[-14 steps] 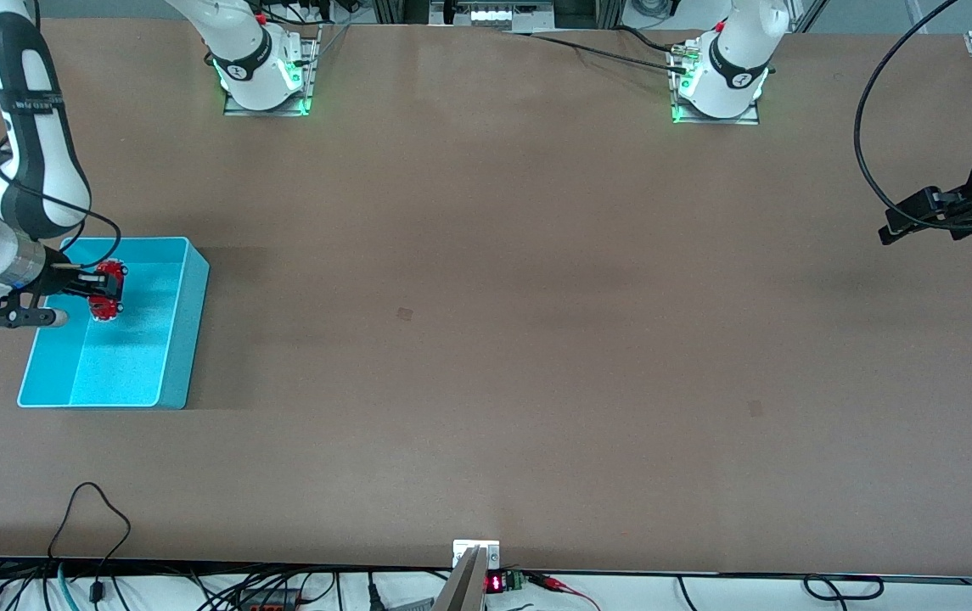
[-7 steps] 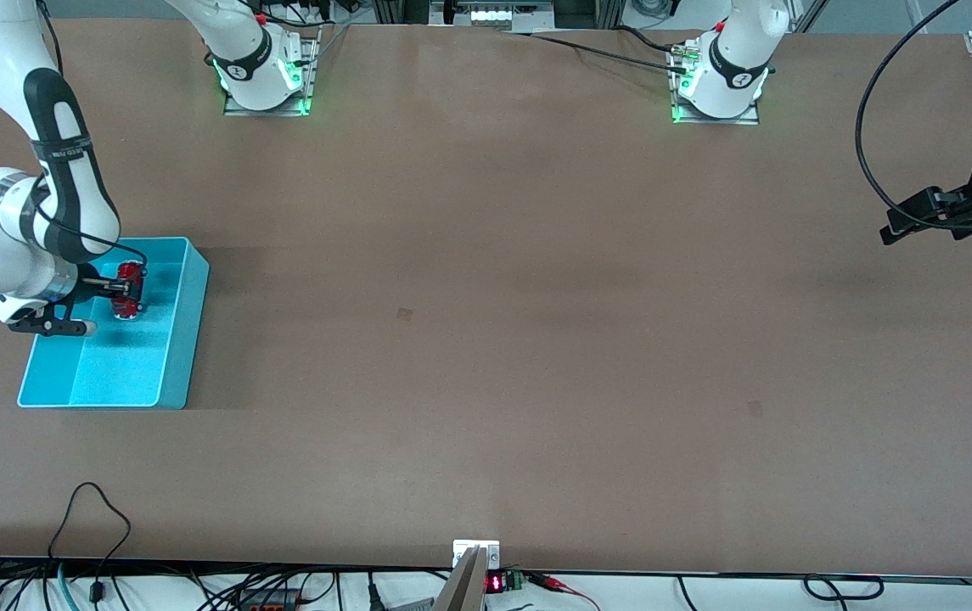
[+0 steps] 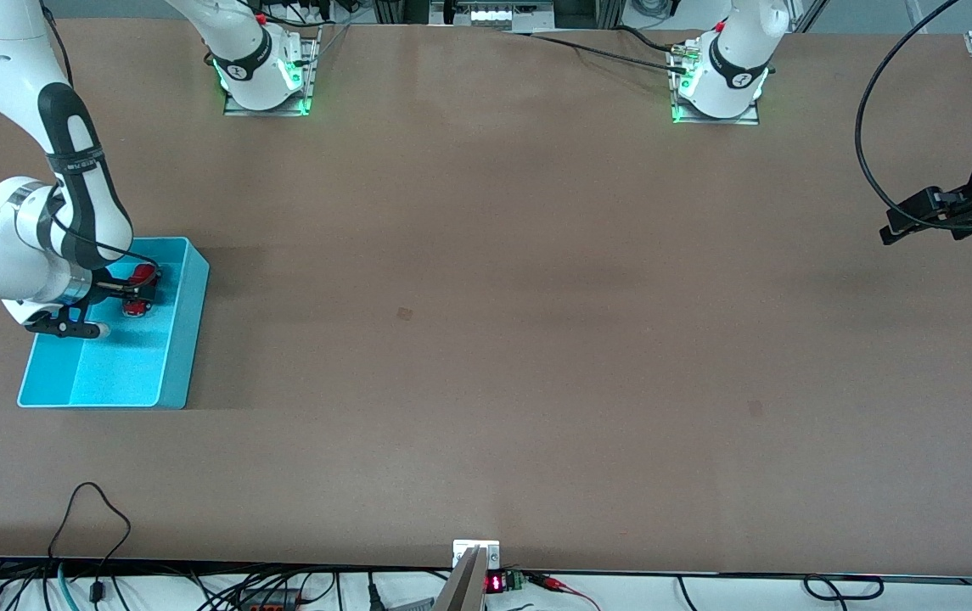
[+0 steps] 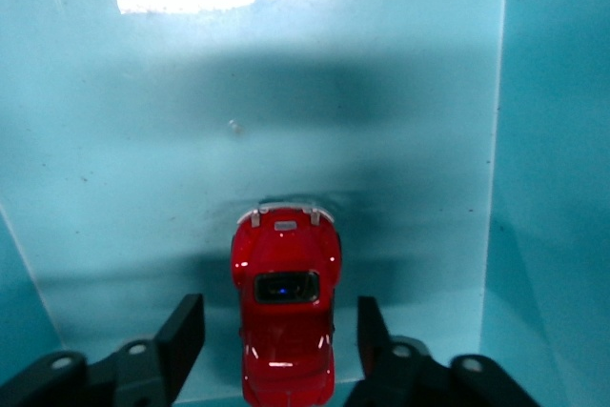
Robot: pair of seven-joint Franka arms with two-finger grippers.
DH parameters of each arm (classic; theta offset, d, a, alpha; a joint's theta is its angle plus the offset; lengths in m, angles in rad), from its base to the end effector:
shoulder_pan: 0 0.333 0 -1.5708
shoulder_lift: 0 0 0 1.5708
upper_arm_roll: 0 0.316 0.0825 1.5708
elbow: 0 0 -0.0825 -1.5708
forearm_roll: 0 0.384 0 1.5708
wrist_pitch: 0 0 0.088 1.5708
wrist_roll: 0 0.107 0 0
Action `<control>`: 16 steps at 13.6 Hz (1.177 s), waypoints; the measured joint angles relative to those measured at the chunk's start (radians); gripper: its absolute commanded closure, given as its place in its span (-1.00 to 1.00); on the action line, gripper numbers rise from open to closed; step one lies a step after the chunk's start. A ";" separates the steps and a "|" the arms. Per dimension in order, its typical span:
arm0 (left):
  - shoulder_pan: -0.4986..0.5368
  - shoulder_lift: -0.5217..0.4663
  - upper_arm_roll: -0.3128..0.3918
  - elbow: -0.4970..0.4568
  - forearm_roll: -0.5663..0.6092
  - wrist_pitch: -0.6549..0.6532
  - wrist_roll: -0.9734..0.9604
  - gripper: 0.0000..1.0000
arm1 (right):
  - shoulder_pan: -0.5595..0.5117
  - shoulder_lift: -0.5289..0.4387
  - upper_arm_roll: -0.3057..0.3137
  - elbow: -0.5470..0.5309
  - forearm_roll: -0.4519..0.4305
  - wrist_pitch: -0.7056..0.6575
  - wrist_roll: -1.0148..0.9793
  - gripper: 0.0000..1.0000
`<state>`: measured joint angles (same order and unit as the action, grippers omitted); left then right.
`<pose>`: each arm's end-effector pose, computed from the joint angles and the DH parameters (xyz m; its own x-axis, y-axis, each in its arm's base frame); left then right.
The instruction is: Wind red beetle toy and store in blue box
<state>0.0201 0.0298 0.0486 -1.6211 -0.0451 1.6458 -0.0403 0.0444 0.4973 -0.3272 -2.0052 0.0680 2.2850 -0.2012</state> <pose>0.5677 0.0342 0.5906 0.9937 0.1121 -0.0069 0.1123 -0.9927 0.0432 0.5625 -0.1600 0.2034 0.9723 -0.1137 -0.2041 -0.1009 -0.9923 0.0724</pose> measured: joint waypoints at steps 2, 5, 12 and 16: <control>0.008 0.000 0.003 0.000 0.000 0.008 0.000 -1.00 | 0.002 -0.020 0.001 0.010 0.000 -0.007 0.000 -1.00; 0.010 0.000 0.003 -0.001 0.000 0.023 0.000 -1.00 | 0.007 -0.114 0.015 0.051 0.000 -0.118 0.000 -1.00; 0.008 0.000 -0.022 -0.001 0.000 0.014 0.001 -1.00 | -0.021 -0.352 0.131 0.262 -0.057 -0.491 -0.001 -1.00; 0.008 0.000 -0.027 -0.001 0.000 0.010 0.000 -1.00 | -0.028 -0.366 0.193 0.443 -0.077 -0.710 0.004 -1.00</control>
<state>0.0278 0.0296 0.0218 -1.6218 -0.0451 1.6562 -0.0399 0.0167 0.1316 -0.1337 -1.5621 -0.0089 1.5750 -0.1975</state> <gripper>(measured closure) 0.000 0.000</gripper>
